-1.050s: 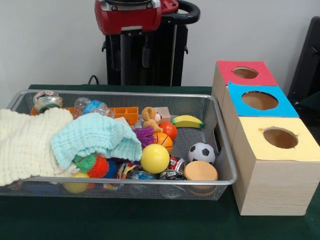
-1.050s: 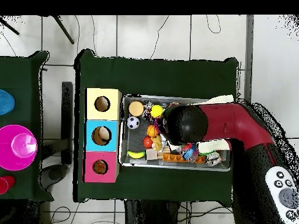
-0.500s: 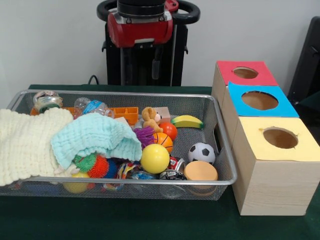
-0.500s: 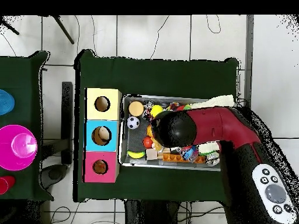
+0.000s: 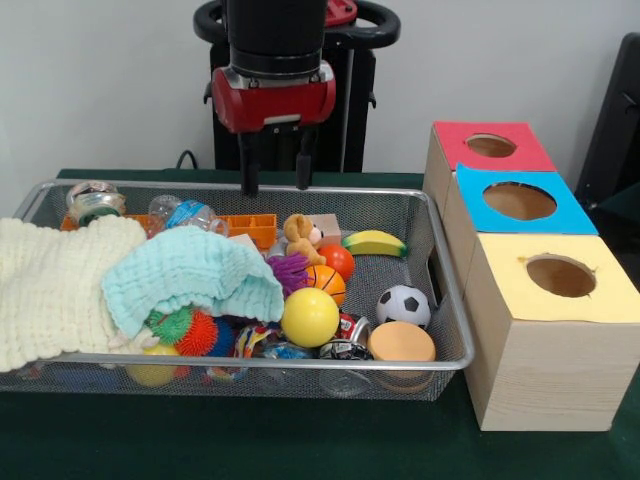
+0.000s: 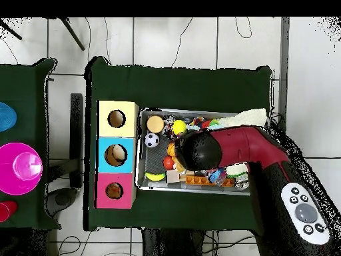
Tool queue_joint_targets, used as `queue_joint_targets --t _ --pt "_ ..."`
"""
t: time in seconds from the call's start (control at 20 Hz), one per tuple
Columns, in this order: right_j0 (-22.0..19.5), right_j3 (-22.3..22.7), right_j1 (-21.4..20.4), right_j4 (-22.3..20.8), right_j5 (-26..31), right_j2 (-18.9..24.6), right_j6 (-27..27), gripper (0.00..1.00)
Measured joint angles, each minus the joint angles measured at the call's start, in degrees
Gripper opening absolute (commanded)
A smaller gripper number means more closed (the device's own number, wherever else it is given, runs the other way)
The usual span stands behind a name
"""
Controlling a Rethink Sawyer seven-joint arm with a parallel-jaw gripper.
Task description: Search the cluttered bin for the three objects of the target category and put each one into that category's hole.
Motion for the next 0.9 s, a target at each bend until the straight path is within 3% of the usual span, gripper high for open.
queue_joint_targets --t 0.9 --pt "3.1 0.7 4.2 -1.7 -4.6 -3.2 0.0 1.0"
